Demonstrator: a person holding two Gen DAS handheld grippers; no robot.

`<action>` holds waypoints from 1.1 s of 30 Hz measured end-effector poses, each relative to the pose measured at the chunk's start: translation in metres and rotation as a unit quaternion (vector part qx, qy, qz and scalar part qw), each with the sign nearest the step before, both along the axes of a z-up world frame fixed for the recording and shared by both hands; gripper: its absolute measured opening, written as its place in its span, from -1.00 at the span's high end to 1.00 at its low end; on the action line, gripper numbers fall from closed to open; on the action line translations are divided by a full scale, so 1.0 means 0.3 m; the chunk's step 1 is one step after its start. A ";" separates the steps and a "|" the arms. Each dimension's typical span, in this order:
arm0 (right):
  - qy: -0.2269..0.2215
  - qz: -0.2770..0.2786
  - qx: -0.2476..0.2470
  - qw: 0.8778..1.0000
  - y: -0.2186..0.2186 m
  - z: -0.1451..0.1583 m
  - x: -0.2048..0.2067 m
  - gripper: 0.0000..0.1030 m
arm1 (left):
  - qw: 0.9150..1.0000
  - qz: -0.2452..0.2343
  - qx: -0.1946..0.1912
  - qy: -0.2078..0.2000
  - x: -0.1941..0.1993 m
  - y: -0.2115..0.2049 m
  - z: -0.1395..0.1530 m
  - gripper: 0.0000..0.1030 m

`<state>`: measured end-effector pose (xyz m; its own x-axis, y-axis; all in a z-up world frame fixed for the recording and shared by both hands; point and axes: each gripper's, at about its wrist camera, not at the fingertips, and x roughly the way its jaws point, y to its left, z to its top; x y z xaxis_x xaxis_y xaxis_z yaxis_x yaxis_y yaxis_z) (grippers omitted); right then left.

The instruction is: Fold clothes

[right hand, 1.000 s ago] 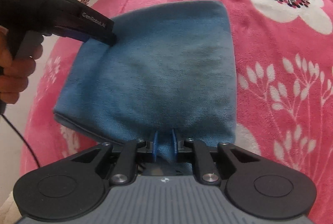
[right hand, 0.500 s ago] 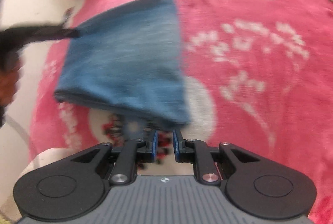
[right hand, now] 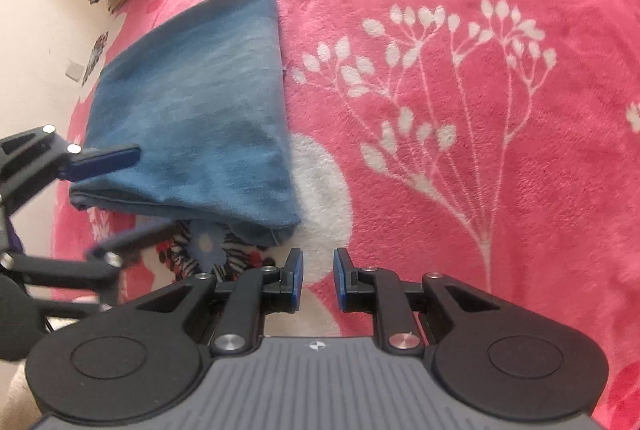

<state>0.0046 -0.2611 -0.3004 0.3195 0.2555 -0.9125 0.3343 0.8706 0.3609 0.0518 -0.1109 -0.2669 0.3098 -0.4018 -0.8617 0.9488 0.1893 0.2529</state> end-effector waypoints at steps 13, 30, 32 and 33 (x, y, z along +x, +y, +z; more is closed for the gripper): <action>0.002 -0.021 0.043 0.999 -0.007 -0.062 0.015 0.65 | 0.998 -0.044 0.028 -0.040 -0.023 -0.070 -0.067 0.27; -0.002 -0.023 0.044 0.999 -0.001 -0.076 0.010 0.67 | 0.993 -0.097 0.053 -0.037 -0.063 -0.034 -0.086 0.23; -0.005 -0.022 0.046 0.999 0.000 -0.074 0.008 0.67 | 0.995 -0.079 0.048 -0.041 -0.049 -0.035 -0.083 0.31; -0.007 -0.020 0.046 0.999 0.002 -0.074 0.007 0.67 | 0.996 -0.066 0.041 -0.034 -0.036 -0.036 -0.074 0.31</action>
